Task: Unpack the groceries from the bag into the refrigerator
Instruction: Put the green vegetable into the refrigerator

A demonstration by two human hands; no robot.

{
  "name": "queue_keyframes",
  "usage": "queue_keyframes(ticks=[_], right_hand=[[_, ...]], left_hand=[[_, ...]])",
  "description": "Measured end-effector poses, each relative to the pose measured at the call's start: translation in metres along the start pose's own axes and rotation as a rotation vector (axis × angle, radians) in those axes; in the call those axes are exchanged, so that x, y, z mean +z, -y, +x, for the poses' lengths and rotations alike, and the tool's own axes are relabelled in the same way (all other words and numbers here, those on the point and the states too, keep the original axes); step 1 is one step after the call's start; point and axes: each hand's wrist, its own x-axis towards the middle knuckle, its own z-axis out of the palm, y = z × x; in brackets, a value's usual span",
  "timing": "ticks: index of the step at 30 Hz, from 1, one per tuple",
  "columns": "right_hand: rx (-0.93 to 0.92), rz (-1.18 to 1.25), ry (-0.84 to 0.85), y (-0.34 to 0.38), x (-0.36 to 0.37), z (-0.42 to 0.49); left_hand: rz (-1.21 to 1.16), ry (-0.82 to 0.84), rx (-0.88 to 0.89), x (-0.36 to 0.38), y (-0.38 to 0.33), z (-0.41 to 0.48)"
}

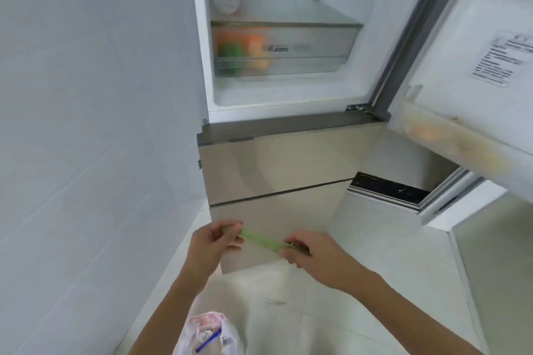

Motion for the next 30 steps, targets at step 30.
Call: queue_keyframes(ticks=[30], right_hand=[[0.215,-0.517,-0.701,-0.127,-0.363,-0.121]], left_hand=[[0.014,0.223,0.341,0.308,-0.165,-0.015]])
